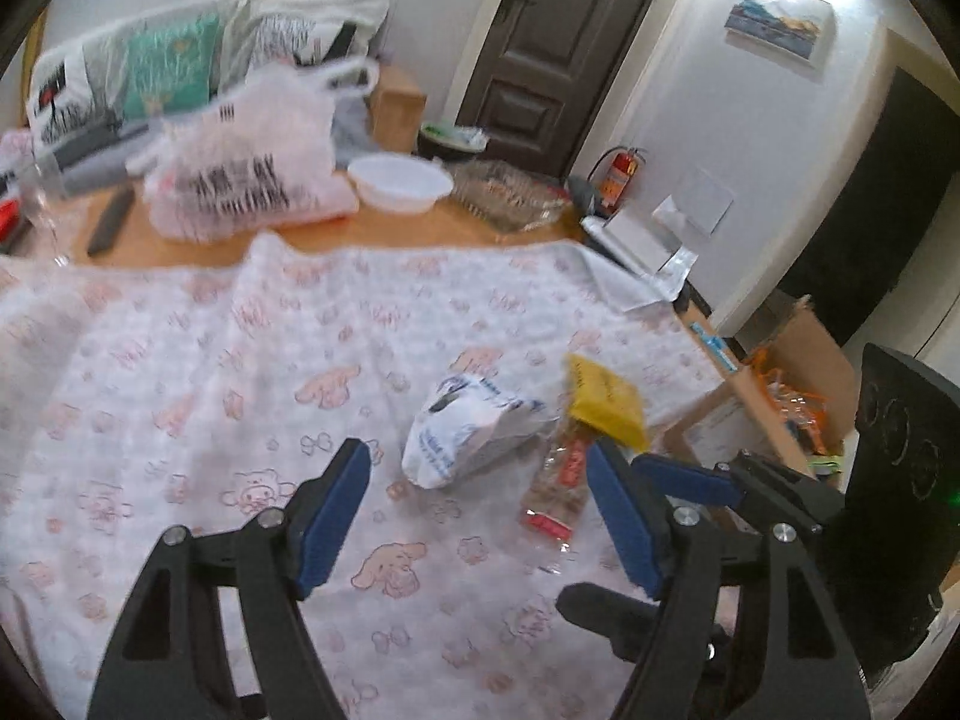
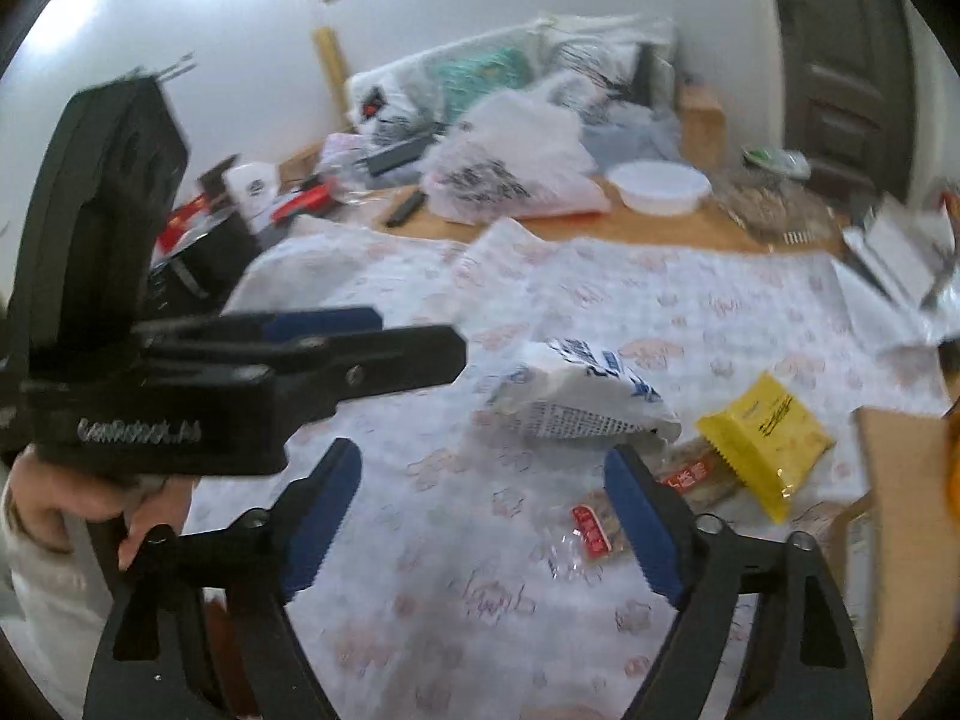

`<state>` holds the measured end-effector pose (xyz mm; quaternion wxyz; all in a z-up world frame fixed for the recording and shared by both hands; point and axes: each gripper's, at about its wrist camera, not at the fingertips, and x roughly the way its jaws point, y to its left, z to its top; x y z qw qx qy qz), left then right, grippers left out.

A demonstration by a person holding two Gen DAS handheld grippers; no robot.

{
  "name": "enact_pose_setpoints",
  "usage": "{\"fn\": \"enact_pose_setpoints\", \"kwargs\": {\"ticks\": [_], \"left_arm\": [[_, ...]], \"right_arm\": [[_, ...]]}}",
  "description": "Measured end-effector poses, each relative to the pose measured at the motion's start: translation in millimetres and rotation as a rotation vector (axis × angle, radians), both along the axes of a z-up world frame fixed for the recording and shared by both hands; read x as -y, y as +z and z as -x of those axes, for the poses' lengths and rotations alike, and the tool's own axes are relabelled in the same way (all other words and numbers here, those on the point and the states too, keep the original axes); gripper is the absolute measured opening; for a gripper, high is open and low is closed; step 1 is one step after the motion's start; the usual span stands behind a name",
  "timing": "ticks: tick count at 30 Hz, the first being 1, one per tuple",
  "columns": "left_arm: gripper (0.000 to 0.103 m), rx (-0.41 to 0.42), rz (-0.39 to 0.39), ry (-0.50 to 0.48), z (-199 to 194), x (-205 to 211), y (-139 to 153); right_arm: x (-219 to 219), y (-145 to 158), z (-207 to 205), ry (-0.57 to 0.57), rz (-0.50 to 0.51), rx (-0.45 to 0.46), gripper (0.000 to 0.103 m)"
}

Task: Organize snacks
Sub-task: 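Move both tools back to the white printed snack bag, then close the left tool on the white printed snack bag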

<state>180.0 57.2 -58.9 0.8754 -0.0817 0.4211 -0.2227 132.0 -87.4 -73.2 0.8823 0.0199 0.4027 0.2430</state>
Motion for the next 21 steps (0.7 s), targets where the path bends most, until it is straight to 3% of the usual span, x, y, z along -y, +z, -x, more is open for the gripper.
{"fn": "enact_pose_setpoints", "kwargs": {"ticks": [5, 9, 13, 21], "left_arm": [[0.072, -0.066, 0.044, -0.037, -31, 6, -29], [0.072, -0.117, 0.085, -0.064, -56, 15, -49], [0.071, -0.169, 0.107, -0.089, -72, 25, -69], [0.058, -0.185, 0.141, -0.07, -81, 24, -86]], "right_arm": [[3, -36, -40, -0.099, 0.031, -0.037, 0.094], [1, -51, -61, -0.117, 0.073, -0.038, 0.095], [1, -60, -77, -0.141, 0.085, -0.032, 0.103], [3, -70, -87, -0.108, 0.042, -0.004, 0.103]]}}
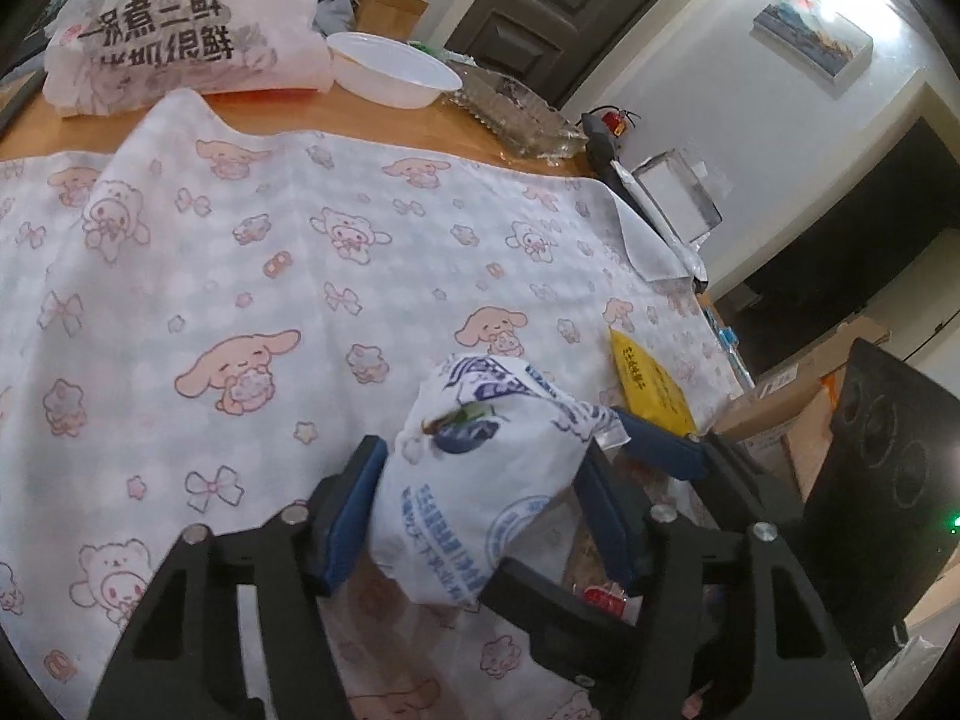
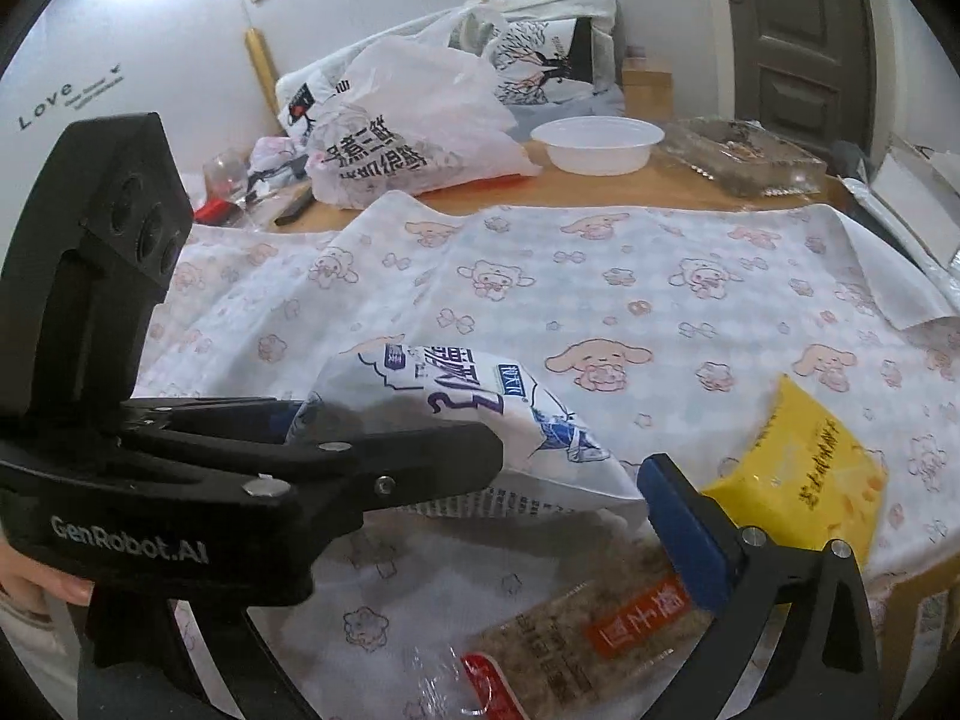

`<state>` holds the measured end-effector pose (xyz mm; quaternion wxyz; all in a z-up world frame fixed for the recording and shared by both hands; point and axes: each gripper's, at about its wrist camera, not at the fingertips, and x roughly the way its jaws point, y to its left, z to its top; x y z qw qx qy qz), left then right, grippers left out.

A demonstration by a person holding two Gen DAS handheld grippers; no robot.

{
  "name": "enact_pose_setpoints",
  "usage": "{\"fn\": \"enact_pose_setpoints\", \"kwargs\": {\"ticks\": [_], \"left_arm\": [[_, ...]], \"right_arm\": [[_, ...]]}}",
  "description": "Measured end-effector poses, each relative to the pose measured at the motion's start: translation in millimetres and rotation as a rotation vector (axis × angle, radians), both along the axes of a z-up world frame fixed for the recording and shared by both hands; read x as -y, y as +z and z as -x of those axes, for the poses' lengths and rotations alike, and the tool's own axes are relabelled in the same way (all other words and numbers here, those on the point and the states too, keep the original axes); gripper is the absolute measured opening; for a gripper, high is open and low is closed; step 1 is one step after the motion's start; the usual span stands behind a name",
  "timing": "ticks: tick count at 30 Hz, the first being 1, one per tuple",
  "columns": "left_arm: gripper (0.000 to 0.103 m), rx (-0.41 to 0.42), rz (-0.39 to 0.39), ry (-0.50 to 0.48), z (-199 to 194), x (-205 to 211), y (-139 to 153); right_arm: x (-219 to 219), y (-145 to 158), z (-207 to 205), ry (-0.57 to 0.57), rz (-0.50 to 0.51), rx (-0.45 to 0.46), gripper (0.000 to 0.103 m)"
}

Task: Organize snacks
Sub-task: 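Close the left tool on the white printed snack bag, then lift the white bag with the left tool and carry it over the box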

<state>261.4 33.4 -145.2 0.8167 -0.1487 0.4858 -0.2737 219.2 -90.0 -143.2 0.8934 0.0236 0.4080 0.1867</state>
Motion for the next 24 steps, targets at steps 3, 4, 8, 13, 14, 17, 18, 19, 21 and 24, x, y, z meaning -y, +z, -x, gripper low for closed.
{"fn": "enact_pose_setpoints", "kwargs": {"ticks": [3, 4, 8, 13, 14, 17, 18, 19, 21, 24], "left_arm": [[0.057, 0.007, 0.003, 0.005, 0, -2, 1], [0.056, 0.008, 0.004, 0.006, 1, -3, 1], [0.053, 0.028, -0.016, 0.005, 6, -4, 3], [0.045, 0.045, -0.041, 0.021, 9, -7, 8], [0.044, 0.05, -0.05, 0.022, 10, -6, 9], [0.044, 0.046, -0.064, 0.026, 12, -7, 10], [0.043, 0.038, -0.066, 0.028, 13, -9, 10], [0.043, 0.033, -0.066, 0.026, 15, -11, 10], [0.043, 0.032, -0.061, 0.011, 21, -13, 12], [0.043, 0.021, -0.063, -0.03, 32, -14, 12]], "right_arm": [[-3, 1, 0, 0.004, 0.011, 0.018, 0.103], [-4, 1, 0, 0.008, 0.017, 0.023, 0.103], [-8, 2, 2, 0.028, 0.02, 0.034, 0.103], [-11, 7, 10, 0.062, 0.014, 0.068, 0.076], [-14, 8, 12, 0.075, 0.015, 0.071, 0.073], [-22, 11, 17, 0.095, 0.043, 0.081, 0.071], [-21, 11, 17, 0.101, 0.036, 0.072, 0.071], [-20, 11, 17, 0.105, 0.029, 0.057, 0.072], [-18, 11, 18, 0.107, 0.013, 0.017, 0.075], [-20, 12, 26, 0.125, 0.047, 0.01, 0.086]]}}
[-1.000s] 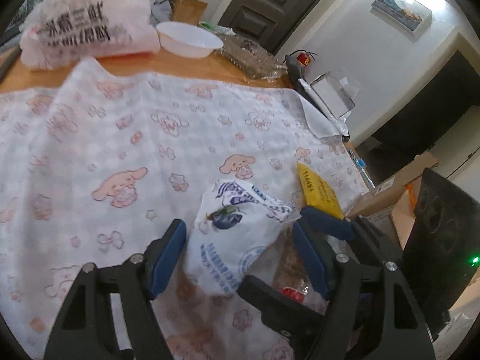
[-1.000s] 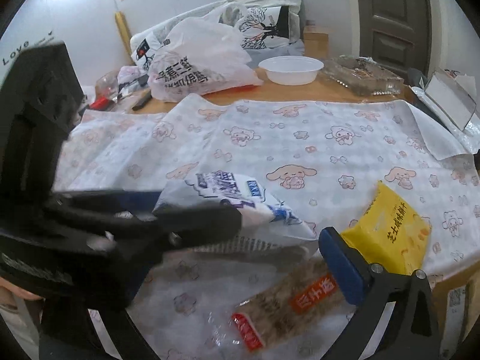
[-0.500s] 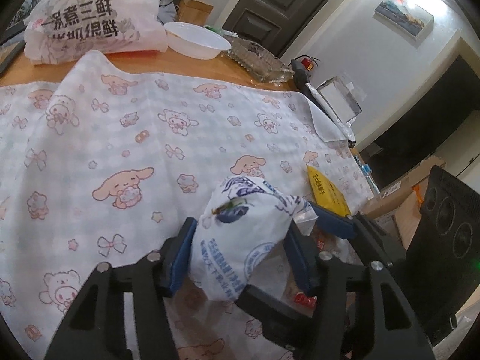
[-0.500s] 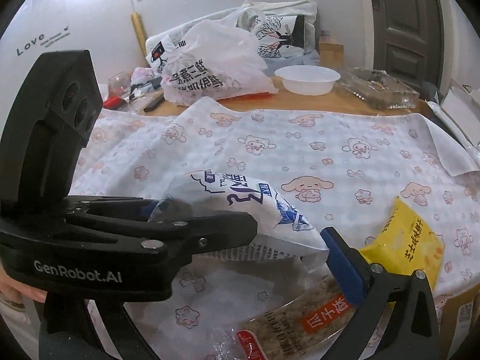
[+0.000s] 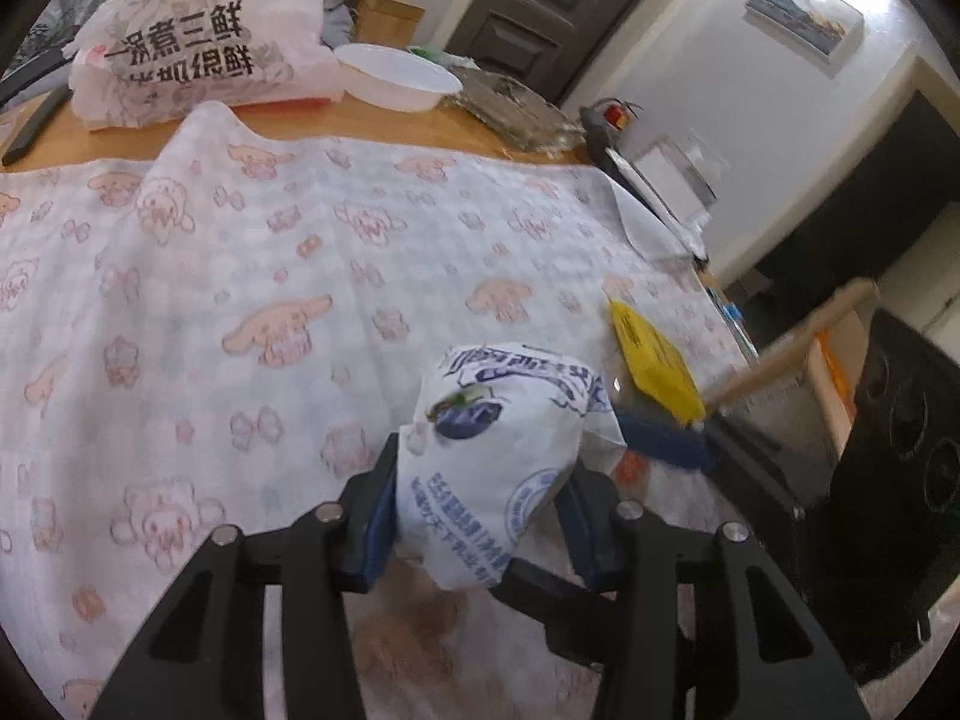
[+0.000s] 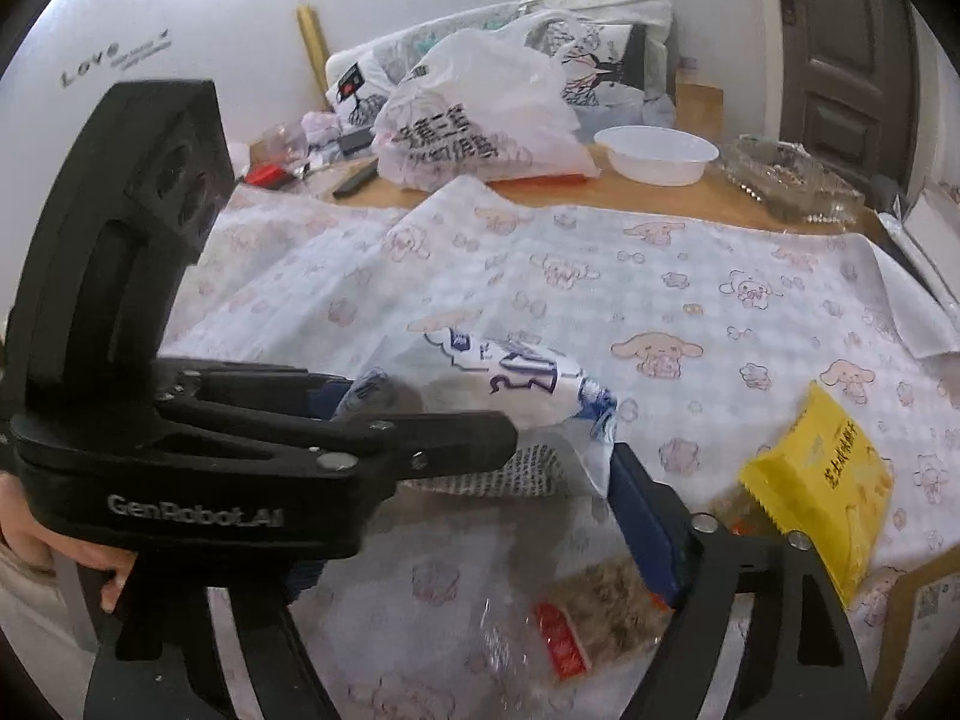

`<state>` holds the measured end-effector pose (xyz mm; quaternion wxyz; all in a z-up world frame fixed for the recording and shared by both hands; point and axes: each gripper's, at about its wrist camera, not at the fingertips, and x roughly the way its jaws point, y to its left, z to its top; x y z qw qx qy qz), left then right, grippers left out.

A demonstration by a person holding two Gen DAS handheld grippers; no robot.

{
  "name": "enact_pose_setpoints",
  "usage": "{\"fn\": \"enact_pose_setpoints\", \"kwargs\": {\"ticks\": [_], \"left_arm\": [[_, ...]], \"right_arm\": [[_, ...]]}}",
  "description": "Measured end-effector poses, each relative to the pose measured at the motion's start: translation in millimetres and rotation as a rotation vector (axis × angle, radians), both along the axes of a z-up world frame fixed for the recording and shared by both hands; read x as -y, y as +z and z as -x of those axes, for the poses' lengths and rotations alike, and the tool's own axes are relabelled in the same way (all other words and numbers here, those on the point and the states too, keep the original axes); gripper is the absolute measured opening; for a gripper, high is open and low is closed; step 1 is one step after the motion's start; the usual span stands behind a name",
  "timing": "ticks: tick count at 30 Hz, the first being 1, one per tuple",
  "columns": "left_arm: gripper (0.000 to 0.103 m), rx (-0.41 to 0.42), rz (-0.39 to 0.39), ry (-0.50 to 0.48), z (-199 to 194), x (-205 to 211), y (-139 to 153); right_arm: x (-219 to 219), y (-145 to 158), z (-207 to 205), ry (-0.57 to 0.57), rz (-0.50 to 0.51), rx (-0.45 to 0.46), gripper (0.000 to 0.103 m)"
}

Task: Organize snacks
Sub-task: 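Lift the white bag with the left tool and carry it over the box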

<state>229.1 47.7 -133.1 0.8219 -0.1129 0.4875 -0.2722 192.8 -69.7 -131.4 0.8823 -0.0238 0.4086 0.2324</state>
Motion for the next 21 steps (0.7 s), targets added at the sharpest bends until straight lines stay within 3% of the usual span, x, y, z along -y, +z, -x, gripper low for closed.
{"fn": "enact_pose_setpoints", "kwargs": {"ticks": [4, 7, 9, 12, 18, 21], "left_arm": [[0.043, 0.01, -0.015, -0.013, 7, -5, 2], [0.047, 0.01, 0.017, 0.007, 4, -10, 4], [0.058, 0.01, 0.02, 0.025, -1, -10, 4], [0.059, -0.009, 0.048, 0.04, -10, -7, -1], [0.041, 0.004, 0.016, -0.003, -9, 7, -7], [0.04, 0.013, 0.01, -0.011, -6, 6, -7]], "right_arm": [[-6, 1, 10, 0.007, 0.099, 0.061, 0.102], [-5, -1, 6, 0.001, 0.114, 0.065, 0.103], [-5, -4, 0, 0.016, 0.097, 0.031, 0.103], [-5, -8, -5, 0.019, 0.075, 0.01, 0.103], [-14, -20, -14, 0.05, 0.084, -0.04, 0.103], [-13, -22, -15, 0.054, 0.029, -0.052, 0.103]]}}
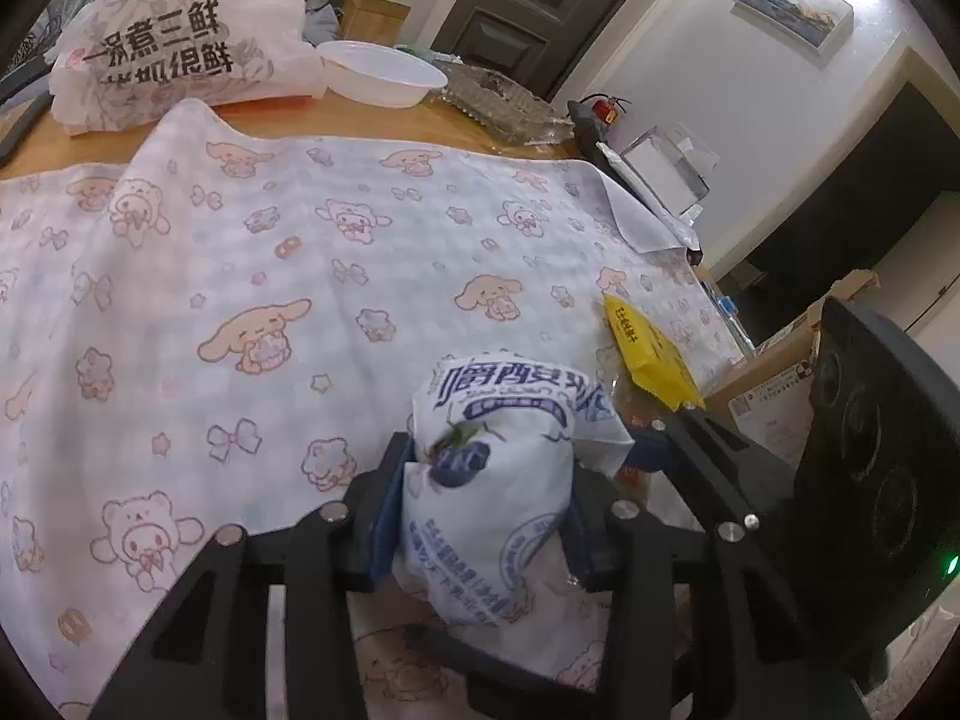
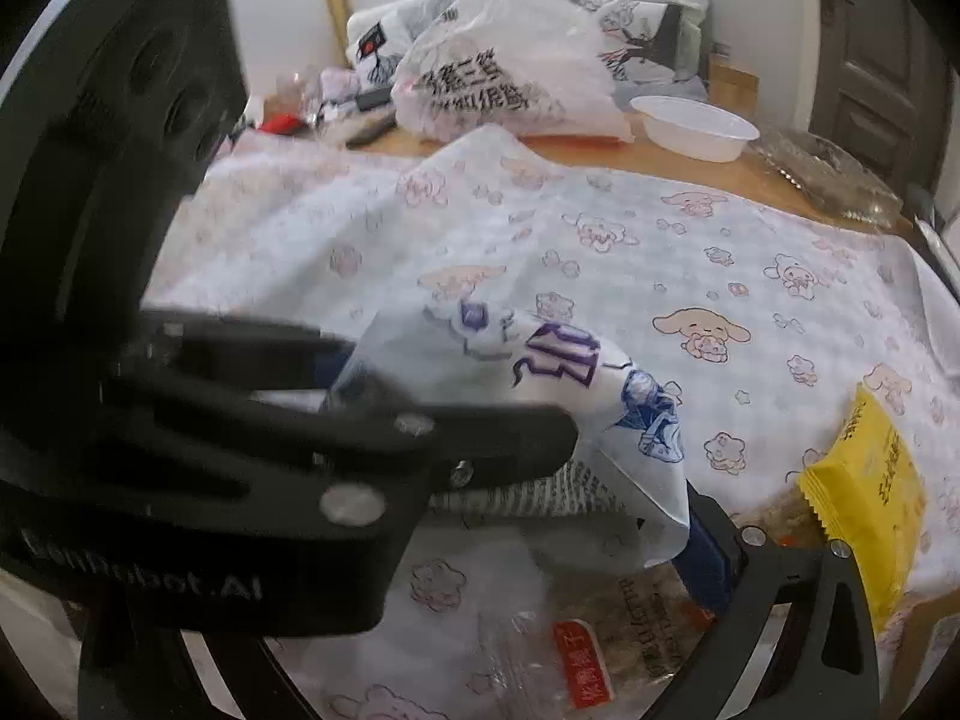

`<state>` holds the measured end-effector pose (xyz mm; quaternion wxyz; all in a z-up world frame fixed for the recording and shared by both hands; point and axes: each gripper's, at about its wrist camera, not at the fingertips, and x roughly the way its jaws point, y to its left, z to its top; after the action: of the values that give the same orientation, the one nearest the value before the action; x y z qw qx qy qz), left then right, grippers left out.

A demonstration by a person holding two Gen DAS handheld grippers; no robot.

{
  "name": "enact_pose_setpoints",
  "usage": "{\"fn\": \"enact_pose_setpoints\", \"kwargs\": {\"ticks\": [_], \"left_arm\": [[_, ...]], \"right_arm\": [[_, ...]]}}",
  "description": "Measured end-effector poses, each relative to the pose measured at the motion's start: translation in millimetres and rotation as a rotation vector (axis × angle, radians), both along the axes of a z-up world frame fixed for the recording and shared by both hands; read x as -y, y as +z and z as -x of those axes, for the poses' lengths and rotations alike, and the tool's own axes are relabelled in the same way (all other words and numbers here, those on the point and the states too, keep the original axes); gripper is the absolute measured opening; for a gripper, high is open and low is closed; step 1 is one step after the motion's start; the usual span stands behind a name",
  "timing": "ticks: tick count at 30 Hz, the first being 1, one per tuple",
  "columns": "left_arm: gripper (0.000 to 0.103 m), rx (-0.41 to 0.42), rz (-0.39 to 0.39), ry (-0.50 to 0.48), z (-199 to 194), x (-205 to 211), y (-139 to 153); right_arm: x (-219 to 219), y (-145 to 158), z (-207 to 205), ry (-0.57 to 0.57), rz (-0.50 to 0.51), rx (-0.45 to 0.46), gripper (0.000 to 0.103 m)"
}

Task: Organize snacks
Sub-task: 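Lift the white bag with the left tool and carry it over the box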

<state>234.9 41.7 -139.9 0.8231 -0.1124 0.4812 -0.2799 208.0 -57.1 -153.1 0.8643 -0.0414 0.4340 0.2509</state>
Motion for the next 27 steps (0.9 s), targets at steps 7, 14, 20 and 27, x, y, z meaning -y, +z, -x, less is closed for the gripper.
{"fn": "enact_pose_setpoints", "kwargs": {"ticks": [7, 14, 20, 27], "left_arm": [[0.038, 0.028, -0.047, 0.005, 8, 1, 6], [0.038, 0.101, -0.071, 0.033, 33, -6, 37], [0.038, 0.188, -0.096, 0.062, 71, -4, 81], [0.038, 0.297, -0.128, 0.074, 128, 20, 141]], "right_arm": [[2, 8, 7, -0.001, -0.043, 0.012, 0.085], [-4, 38, 34, 0.017, -0.076, 0.078, 0.075], [-4, 75, 66, 0.023, -0.114, 0.141, 0.071], [18, 128, 117, 0.029, -0.166, 0.225, 0.07]]}}
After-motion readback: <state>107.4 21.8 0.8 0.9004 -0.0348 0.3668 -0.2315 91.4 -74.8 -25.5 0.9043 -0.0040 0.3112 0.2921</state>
